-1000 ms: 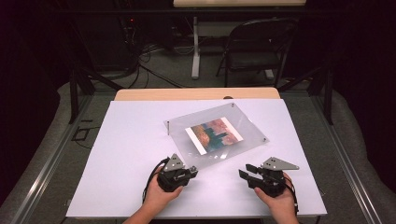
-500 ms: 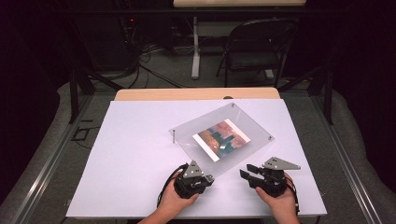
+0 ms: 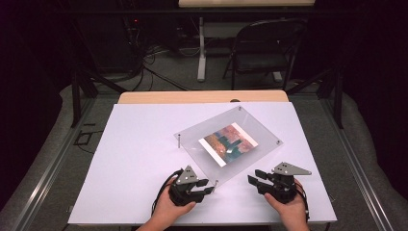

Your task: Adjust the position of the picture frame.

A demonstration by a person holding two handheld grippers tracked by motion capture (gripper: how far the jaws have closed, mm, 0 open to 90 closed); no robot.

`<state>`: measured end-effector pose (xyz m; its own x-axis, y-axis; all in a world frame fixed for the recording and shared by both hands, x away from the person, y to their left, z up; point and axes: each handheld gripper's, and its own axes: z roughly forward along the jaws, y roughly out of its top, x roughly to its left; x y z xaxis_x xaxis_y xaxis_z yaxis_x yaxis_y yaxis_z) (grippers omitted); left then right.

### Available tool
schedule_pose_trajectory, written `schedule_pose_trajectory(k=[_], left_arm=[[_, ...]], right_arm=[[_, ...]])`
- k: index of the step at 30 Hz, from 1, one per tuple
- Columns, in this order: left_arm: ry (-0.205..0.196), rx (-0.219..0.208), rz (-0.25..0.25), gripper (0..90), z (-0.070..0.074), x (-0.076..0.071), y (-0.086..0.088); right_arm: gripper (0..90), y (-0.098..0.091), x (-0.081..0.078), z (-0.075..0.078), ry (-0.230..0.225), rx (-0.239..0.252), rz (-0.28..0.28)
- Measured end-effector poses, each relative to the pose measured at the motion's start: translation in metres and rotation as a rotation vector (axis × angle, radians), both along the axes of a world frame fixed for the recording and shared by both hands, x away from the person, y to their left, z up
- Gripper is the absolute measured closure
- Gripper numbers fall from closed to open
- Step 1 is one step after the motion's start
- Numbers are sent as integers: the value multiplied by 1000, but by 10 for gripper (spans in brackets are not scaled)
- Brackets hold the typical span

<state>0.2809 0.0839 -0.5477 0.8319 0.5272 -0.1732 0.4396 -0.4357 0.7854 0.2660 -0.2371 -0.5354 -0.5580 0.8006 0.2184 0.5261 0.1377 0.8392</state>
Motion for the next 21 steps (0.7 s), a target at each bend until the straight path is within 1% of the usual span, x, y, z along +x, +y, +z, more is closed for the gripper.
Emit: schedule_pose_trajectory(k=[4,6,7,9,11,13,14,15,17,18,19,20,21], left_arm=[[-12,-30,25,583,6,2,11],[-17,-38,34,569,8,3,15],[-19,-48,46,555,9,4,19],[-20,-56,56,503,10,6,24],[-32,-65,86,459,9,9,31],[-55,-60,120,397,8,12,36],[-79,-52,138,377,8,14,38],[-103,-41,158,358,7,16,40],[-138,-21,196,313,6,20,44],[-147,-18,207,296,5,22,46],[-159,-15,235,283,4,25,48],[-165,-8,247,273,3,27,50],[-167,-6,270,272,2,30,52]], right_arm=[[558,-1,0,0,-3,-4,-2],[544,-1,0,0,-5,-2,-2],[531,-1,0,0,-7,-1,-1],[505,-1,0,-1,-20,-5,3],[473,-1,1,-1,-36,-8,9],[439,0,0,-1,-51,-12,11],[421,1,0,-1,-71,-19,13],[402,1,0,0,-81,-22,14],[369,2,0,0,-111,-24,10],[357,2,-1,1,-121,-28,10],[350,2,-1,1,-124,-29,8],[344,2,-1,1,-127,-30,9],[344,2,-1,0,-123,-28,8]])
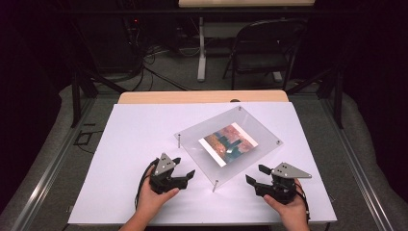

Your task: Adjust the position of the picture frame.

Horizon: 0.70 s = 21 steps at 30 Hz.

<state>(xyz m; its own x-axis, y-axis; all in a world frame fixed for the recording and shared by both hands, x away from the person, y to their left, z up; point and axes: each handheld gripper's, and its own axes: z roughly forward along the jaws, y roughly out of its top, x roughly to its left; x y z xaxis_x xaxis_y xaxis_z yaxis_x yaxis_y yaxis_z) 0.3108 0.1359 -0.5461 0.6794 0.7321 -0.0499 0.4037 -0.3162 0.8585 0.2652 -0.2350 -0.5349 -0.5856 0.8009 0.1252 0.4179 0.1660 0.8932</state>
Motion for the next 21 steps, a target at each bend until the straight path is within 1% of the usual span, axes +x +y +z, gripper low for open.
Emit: schedule_pose_trajectory(k=[1,3,4,8,9,12,14,16,17,19,21], left_arm=[[5,7,16,273,-1,3,2],[8,6,36,274,-3,9,4],[14,7,46,275,-4,12,5],[48,-19,83,284,-7,29,9],[50,-14,92,289,-7,33,10],[27,12,111,306,-7,47,13],[23,15,116,323,-7,57,15],[27,26,130,342,-10,66,16],[36,28,135,355,-11,71,17],[47,26,133,407,-13,77,16],[46,35,138,437,-15,82,15]], right_arm=[[345,0,0,0,8,3,1],[343,0,1,-1,13,5,0],[338,-1,1,-1,24,8,-3],[337,-1,1,-2,25,14,-10],[337,-2,1,-1,25,13,-10],[344,-2,1,-1,24,17,-10],[347,-3,1,-1,29,16,-8],[350,-3,1,-1,31,18,-7],[350,-3,1,-1,32,20,-8],[352,-4,1,-2,32,24,-11],[353,-4,2,-2,32,24,-11]])
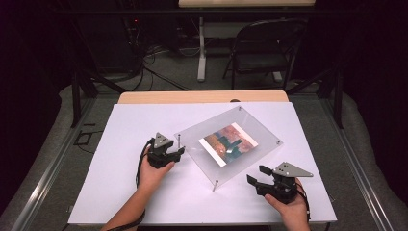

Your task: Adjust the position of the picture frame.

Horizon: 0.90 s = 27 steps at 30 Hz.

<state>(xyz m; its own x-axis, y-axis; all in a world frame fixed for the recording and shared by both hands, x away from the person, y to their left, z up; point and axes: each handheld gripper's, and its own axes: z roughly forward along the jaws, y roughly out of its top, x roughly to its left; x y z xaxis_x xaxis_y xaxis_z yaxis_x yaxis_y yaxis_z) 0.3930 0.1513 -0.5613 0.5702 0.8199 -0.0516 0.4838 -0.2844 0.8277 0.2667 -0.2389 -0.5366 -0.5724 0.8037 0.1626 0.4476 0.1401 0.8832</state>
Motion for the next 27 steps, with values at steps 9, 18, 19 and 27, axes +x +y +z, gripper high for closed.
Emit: schedule_pose_trajectory(k=[9,18,19,27], left_arm=[[10,13,12,617,-2,16,-1],[38,47,6,756,-2,22,-9],[40,44,4,763,-2,23,-10],[60,46,3,838,-4,27,-10]], right_arm=[[361,-1,0,0,-10,8,0],[367,-1,-1,1,-14,0,0],[367,-1,-2,0,-13,2,0],[376,3,-12,1,-6,-13,22]])
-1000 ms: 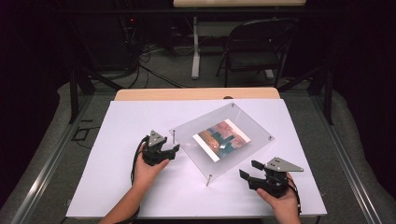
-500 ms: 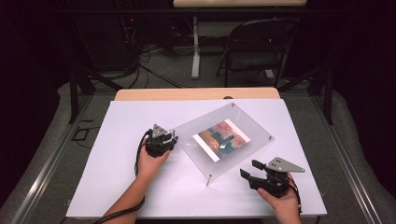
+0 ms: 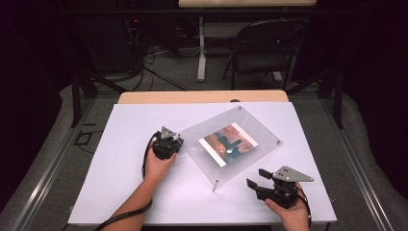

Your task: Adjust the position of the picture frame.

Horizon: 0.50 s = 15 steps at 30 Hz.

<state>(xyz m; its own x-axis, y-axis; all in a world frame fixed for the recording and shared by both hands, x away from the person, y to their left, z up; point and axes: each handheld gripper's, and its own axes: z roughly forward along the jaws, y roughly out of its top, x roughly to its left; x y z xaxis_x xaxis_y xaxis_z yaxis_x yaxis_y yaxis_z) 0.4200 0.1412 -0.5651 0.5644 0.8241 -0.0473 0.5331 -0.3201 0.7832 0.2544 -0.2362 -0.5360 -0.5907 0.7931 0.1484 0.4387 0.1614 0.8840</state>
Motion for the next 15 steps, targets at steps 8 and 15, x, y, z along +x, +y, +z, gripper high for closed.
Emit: schedule_pose_trajectory(k=[8,15], left_arm=[[23,-5,-18,838,8,-2,1],[59,-33,-41,832,21,-7,4]], right_arm=[[480,19,-11,-4,104,25,69],[561,42,-13,-11,135,-5,135]])
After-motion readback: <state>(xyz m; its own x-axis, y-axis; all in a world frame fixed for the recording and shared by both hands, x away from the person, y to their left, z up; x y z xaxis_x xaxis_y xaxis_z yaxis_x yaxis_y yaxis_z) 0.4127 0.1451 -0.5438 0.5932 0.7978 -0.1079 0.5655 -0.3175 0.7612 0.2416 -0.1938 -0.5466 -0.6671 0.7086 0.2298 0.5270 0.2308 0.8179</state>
